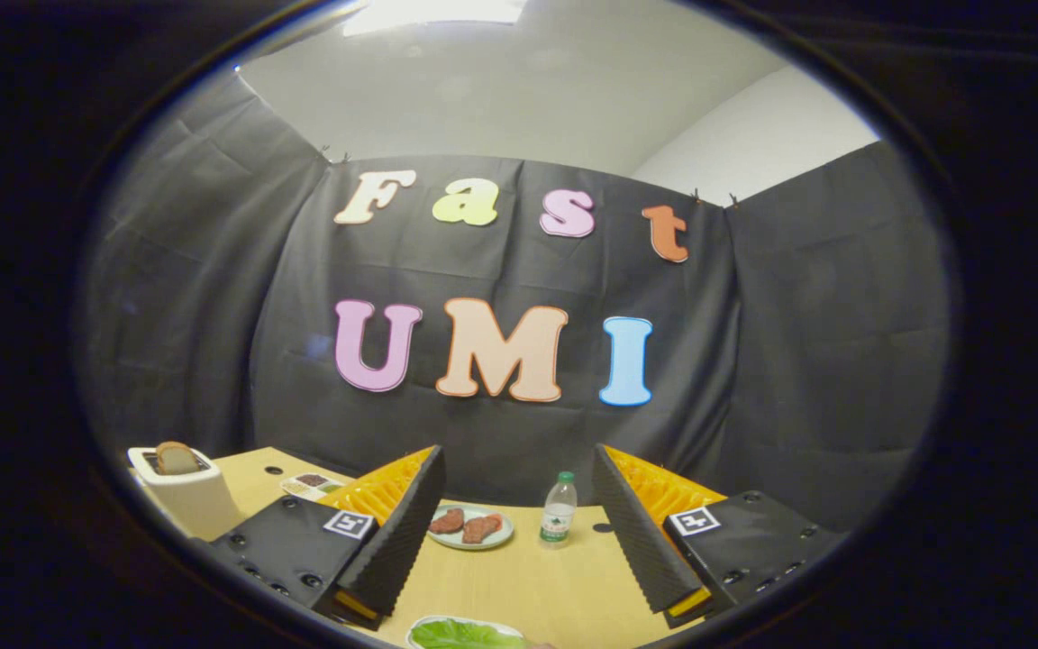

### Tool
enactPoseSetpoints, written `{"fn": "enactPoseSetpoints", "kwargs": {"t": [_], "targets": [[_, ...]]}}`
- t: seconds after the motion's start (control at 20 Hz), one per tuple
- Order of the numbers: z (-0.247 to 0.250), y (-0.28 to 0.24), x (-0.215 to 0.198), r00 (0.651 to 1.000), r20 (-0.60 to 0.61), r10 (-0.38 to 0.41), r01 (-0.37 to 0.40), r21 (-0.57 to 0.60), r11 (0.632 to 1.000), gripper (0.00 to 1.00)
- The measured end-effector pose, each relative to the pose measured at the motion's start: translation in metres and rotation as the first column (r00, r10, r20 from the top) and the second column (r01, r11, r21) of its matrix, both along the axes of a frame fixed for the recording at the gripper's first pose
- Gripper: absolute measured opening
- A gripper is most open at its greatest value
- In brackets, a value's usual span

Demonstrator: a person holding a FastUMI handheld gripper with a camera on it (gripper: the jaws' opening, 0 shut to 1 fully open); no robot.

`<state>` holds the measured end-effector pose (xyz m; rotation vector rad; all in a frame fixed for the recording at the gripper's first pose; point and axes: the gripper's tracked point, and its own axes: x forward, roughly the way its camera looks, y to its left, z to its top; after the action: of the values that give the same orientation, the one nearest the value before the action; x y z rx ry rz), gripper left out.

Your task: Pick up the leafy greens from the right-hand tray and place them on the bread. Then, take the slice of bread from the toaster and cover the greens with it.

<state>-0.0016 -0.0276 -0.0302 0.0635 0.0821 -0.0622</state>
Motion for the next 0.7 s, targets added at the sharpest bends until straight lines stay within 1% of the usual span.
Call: {"fn": "enactPoseSetpoints", "kwargs": {"t": [0.45, 0.5, 0.6, 0.7], "targets": [[-0.003, -0.008, 0.0, 1.0, -0.001, 0.002, -0.002, 0.021, 1.0, 1.0], [-0.003, -0.006, 0.0, 1.0, -0.002, 0.013, -0.013, 0.03, 0.999, 1.0], [-0.001, 0.004, -0.001, 0.998, 0.009, 0.06, -0.061, 0.048, 0.997, 1.0], [-0.002, 0.005, -0.002, 0.996, 0.021, 0.091, -0.092, 0.037, 0.995, 1.0]]}}
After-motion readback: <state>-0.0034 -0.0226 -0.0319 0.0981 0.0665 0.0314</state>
